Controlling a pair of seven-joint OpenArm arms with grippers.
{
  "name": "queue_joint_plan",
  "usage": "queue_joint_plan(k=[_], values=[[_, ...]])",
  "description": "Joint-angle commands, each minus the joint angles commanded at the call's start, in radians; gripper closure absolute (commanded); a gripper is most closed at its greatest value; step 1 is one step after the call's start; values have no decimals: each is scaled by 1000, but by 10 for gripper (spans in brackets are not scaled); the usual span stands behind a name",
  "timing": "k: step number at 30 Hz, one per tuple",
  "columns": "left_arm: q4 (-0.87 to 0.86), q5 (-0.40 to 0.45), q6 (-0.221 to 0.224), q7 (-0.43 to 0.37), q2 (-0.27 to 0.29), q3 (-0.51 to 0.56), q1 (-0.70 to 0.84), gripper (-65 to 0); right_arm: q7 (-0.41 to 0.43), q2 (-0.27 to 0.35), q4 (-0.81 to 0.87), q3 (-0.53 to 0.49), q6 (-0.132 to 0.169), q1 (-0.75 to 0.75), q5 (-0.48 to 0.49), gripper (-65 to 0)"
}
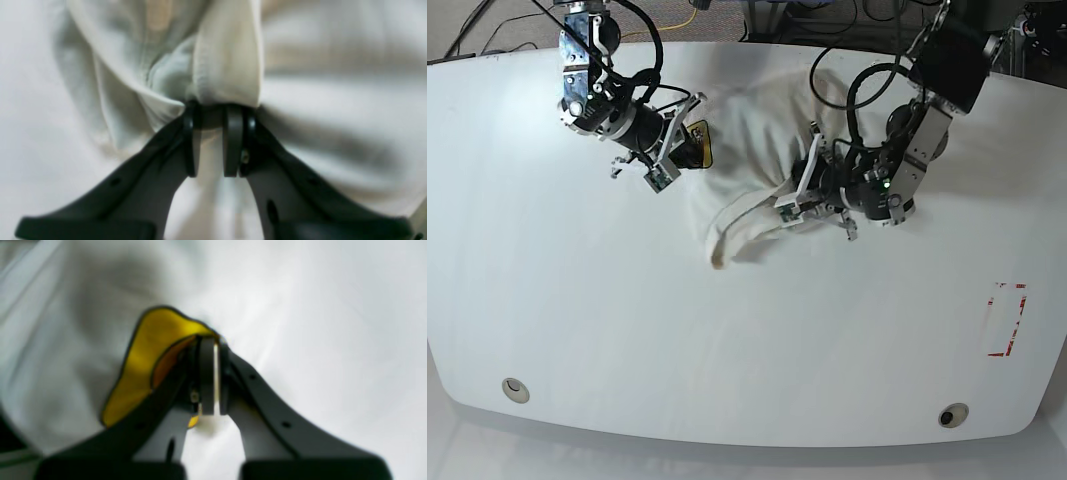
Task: Layout the t-shirt on the table in an organized manner, then fold the t-shirt properly
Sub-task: 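Pinch the shirt near the yellow patch with the right gripper and fold it over, then open both grippers and release the folded shirt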
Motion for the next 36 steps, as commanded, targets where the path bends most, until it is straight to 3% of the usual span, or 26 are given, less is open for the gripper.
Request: queue_joint_plan(k=[5, 14, 19, 24, 28, 36], values=[[38, -2, 0, 5, 6, -3, -43, -93, -66, 6, 72, 41, 0, 3, 0, -13], [238, -2, 0, 35, -95, -72, -18, -93, -193, 6, 183, 58, 0, 44, 5, -13], [321, -2, 0, 44, -135, -224, 44, -92, -198, 2, 183, 58, 0, 63, 5, -13], [361, -2, 0, 43, -138, -367, 118, -92, -198, -8, 178, 51, 0, 95, 6, -13], [367, -2, 0, 43, -138, -394, 160, -92, -198, -38, 160, 15, 0, 123, 2, -13], [367, -2, 0, 26, -137, -379, 216, -92, -170, -44, 57, -40, 0, 157, 2, -13]])
